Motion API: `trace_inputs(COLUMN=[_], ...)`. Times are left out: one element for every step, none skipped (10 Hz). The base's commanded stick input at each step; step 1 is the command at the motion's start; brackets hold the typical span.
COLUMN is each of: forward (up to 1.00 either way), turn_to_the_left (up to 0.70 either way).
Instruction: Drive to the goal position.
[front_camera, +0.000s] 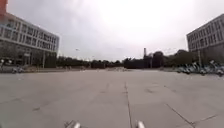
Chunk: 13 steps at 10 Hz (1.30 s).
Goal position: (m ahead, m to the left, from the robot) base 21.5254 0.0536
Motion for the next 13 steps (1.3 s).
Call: trace_inputs(forward=[0.50, 0.50, 0.50, 0.50, 0.50, 0.50, 0.50, 0.50, 0.50, 0.50, 0.50, 0.50, 0.50], turn_to_the_left=[0.00, 0.00, 0.00, 0.00, 0.00, 0.00, 0.00, 0.00, 0.00, 0.00, 0.00, 0.00, 0.00])
